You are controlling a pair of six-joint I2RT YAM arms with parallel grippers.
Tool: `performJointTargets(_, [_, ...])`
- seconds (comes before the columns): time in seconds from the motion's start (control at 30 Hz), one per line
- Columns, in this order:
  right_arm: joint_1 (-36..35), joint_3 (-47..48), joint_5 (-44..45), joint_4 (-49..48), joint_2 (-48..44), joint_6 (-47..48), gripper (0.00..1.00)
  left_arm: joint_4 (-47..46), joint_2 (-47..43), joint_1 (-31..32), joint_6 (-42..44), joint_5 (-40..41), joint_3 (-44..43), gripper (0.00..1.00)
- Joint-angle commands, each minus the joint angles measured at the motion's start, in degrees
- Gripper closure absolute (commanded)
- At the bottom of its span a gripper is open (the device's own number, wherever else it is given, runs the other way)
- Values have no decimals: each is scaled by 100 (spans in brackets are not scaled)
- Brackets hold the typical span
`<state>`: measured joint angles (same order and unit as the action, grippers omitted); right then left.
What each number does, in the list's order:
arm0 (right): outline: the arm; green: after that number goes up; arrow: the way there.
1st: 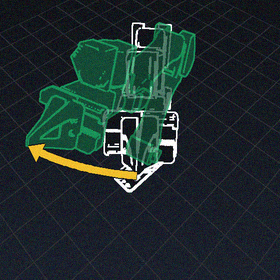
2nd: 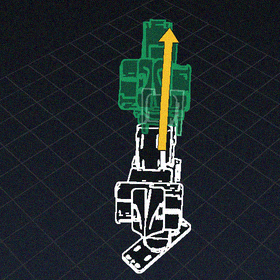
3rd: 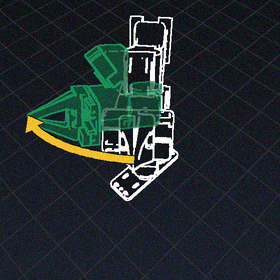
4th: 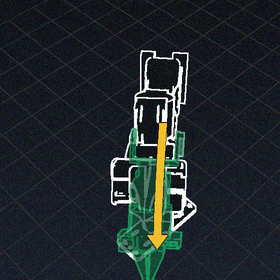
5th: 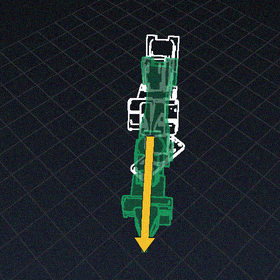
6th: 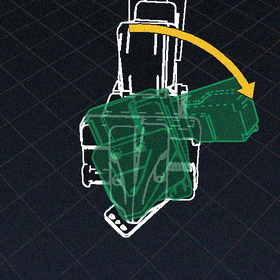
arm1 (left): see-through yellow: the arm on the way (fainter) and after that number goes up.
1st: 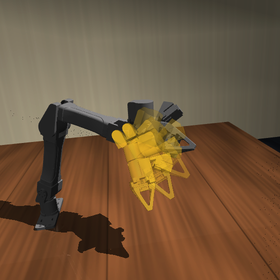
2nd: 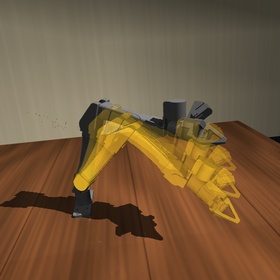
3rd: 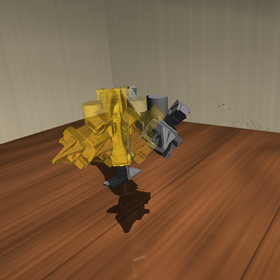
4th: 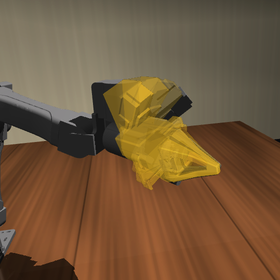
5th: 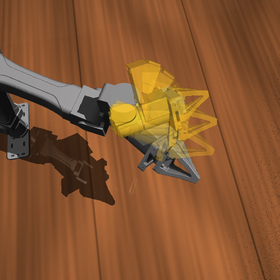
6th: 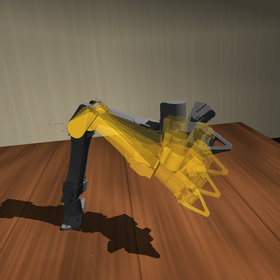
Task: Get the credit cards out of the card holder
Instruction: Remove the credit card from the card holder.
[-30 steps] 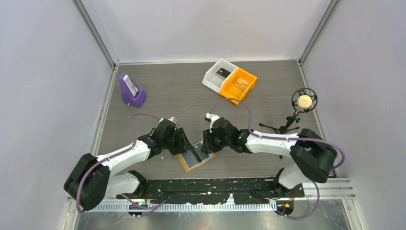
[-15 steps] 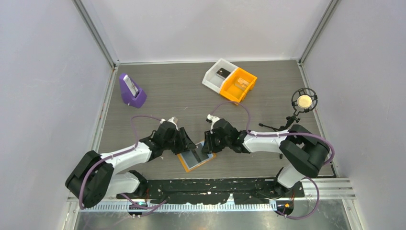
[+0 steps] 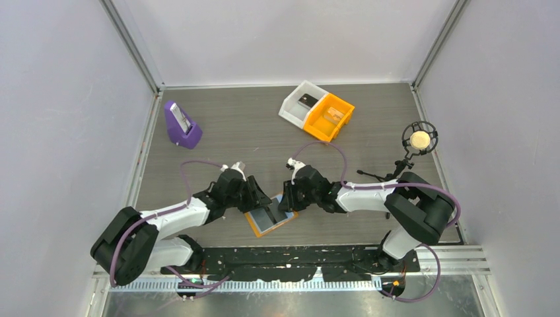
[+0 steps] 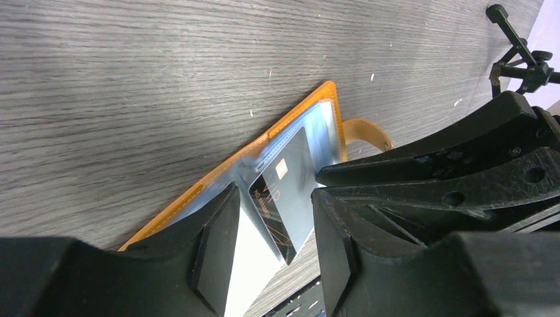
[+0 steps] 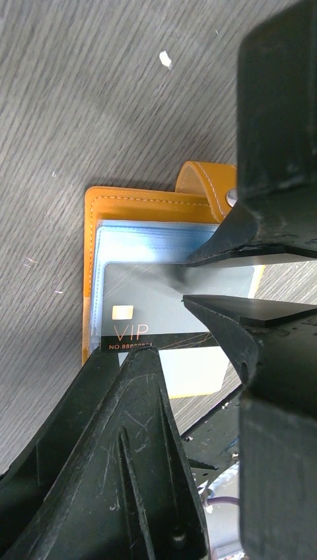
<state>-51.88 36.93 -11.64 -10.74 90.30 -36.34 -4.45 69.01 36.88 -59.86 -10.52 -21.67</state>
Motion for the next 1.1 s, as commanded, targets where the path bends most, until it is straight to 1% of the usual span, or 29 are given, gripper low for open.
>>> performJointTargets(0.0, [26,-151,112,1,-66,-75,71,-212,50,83,-47,-20,-4,54])
performJointTargets(0.17, [21,-185,124,-5,-105,-109,71,-327,-7,93,-144,1,46,62])
performJointTargets(0.3, [22,-182,122,-3,-110,-121,71,-427,-14,95,-199,-12,86,66])
performJointTargets(0.73, [37,-193,156,1,-95,-86,73,-1335,60,95,-561,-116,405,68])
performJointTargets(0.77, [42,-201,180,2,-82,-85,73,-1403,84,91,-601,-131,429,70])
performJointTargets(0.9, [46,-188,188,17,-35,-97,73,-1733,89,93,-692,-163,559,83])
performJointTargets(1.0, [46,-179,242,55,-39,-101,73,-1704,2,97,-729,-39,646,99])
performJointTargets(1.07, [46,-177,309,97,-46,-106,74,-1592,-82,97,-726,14,680,100])
